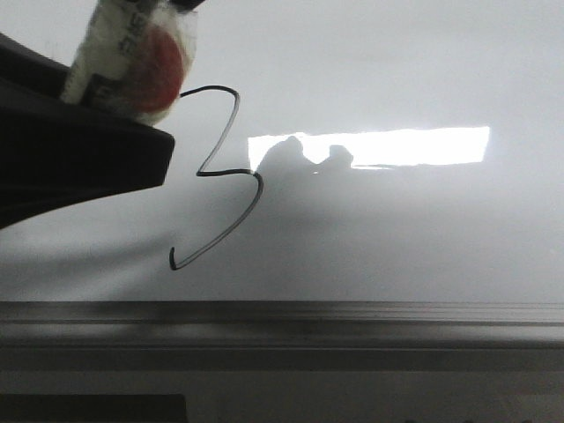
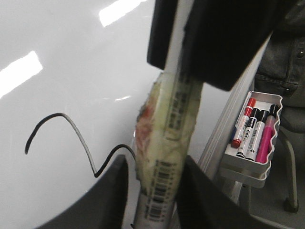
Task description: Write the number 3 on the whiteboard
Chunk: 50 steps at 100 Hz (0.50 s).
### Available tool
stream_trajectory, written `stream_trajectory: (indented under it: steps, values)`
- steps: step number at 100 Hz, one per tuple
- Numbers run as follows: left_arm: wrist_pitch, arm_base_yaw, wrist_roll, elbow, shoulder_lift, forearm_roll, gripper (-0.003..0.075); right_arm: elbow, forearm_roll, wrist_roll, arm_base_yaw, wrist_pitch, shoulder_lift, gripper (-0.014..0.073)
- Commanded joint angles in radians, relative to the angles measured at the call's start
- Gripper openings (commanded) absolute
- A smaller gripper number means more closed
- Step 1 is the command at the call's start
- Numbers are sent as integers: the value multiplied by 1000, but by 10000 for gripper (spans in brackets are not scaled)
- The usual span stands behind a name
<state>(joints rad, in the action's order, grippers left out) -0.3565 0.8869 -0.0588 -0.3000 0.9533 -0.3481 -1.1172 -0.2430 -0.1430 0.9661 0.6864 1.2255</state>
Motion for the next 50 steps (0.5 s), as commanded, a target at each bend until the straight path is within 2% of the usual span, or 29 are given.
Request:
stream_trajectory:
  steps: [1,4,19,23,28,35,39,43,50]
  values:
    - [-80,7,-9,-33,-4,24,38,-35,0,-6,3,-42,-25,-64]
    - [-82,7,-9,-33,-4,24,-23,-35,2,-6,3,-40,-25,-64]
    - [-82,7,-9,-33,-4,25,-20,-35,7,-8,3,-41,-25,-62]
    - [-82,7,-9,-33,-4,25,-20,-35,7,-14,3,-41,-25,-34]
    - [-77,7,-11,-33,-4,31,-20,-35,13,-18,3,-41,-25,52]
    - [-54,7,-11,-33,-12,92,-20,-35,26,-18,-5,-43,-25,266]
    - [-34,5,-13,-33,-16,187,-20,-35,26,-18,-17,-50,-27,405]
    - [2,3,-13,-33,-27,377,-20,-37,31,-18,-29,-53,-33,513]
    - [69,3,-13,-33,-42,648,-20,-37,31,-18,-58,-51,-48,582]
